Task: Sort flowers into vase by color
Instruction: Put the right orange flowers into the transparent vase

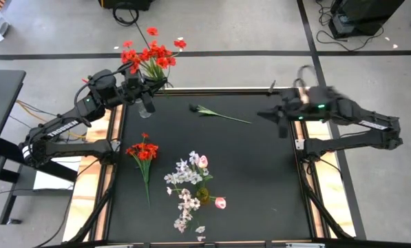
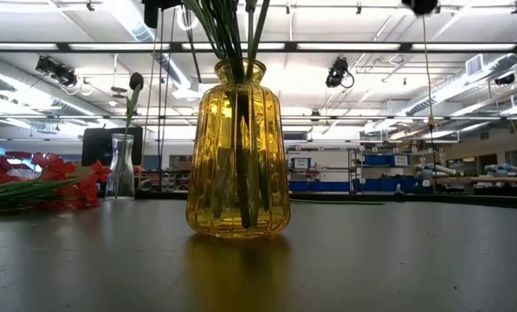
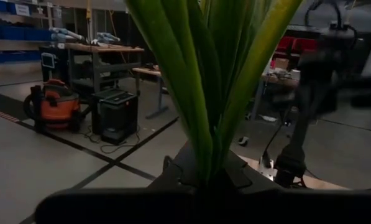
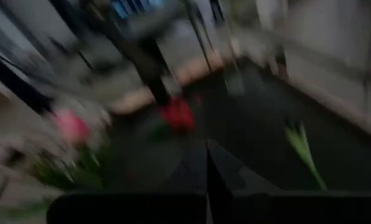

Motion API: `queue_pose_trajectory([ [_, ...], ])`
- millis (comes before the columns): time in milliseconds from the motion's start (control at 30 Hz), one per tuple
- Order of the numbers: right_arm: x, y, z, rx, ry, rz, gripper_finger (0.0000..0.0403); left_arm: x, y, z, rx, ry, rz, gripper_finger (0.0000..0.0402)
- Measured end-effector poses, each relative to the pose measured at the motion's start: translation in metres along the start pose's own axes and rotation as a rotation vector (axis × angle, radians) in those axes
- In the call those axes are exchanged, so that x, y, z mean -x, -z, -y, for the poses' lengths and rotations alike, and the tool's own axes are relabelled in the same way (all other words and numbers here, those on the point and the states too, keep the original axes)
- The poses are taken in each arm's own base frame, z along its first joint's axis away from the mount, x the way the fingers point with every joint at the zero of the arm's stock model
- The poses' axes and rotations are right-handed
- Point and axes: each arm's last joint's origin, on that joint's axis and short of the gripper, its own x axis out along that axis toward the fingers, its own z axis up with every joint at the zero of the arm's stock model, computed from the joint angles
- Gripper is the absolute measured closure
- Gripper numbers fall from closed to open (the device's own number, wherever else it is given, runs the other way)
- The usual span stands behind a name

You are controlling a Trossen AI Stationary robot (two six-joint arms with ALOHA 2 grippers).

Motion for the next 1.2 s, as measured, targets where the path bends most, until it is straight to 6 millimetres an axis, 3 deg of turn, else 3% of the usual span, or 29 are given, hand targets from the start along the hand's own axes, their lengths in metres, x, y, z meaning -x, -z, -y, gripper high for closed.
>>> queue_pose_trajectory([
  [133,0.027,-0.019,-0.011,0.092,-0.162,0.235,0.0401,0.0,0.0,0.0,0.007,0.0,0.0,0.0387],
  [300,0.046,-0.025,-0.014,0.217,-0.23,0.346,0.0377,0.001,0.0,0.0,0.0,0.0,0.002,0.0387],
  [567,0.045,-0.025,-0.014,0.282,-0.197,0.352,0.0254,0.001,0.001,0.0,-0.002,-0.002,-0.008,0.0372],
  [733,0.044,-0.025,-0.014,0.285,-0.195,0.35,0.0192,0.007,0.002,-0.004,-0.032,-0.075,-0.032,0.0388],
  [933,0.044,-0.025,-0.014,0.254,-0.209,0.345,0.0158,0.023,-0.003,-0.014,-0.04,-0.165,-0.026,0.0388],
  [1200,0.044,-0.025,-0.014,0.251,-0.21,0.345,0.0155,0.059,0.005,-0.02,-0.099,-0.399,-0.126,0.0388],
])
